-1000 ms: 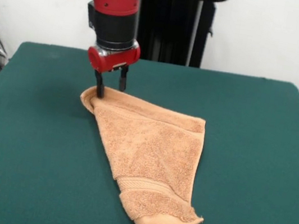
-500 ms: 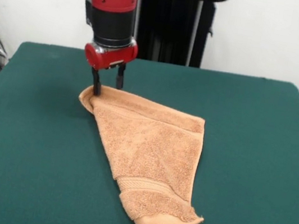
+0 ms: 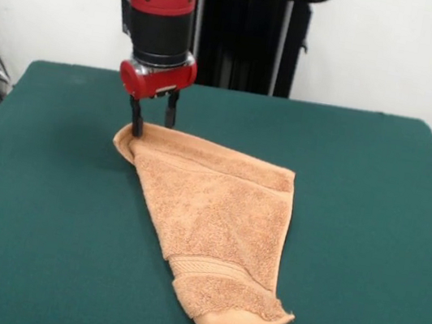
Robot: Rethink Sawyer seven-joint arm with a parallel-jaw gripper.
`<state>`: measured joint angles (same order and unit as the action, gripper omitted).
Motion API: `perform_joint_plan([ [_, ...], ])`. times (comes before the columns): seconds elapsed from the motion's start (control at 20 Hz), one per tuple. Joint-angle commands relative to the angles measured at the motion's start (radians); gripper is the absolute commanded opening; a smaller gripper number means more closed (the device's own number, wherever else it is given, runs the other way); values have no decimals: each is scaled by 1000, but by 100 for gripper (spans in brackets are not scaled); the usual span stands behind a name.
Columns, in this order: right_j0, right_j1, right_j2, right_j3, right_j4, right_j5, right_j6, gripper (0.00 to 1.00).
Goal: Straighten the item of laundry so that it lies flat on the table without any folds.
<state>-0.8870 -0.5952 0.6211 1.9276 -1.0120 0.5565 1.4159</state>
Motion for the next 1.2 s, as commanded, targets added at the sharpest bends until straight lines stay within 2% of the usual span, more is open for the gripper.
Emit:
perform_joint_plan([
  [0.05, 48, 6, -9, -4, 2, -50, 36, 100],
  [1.2, 37, 11, 1, -5, 7, -54, 24, 100],
])
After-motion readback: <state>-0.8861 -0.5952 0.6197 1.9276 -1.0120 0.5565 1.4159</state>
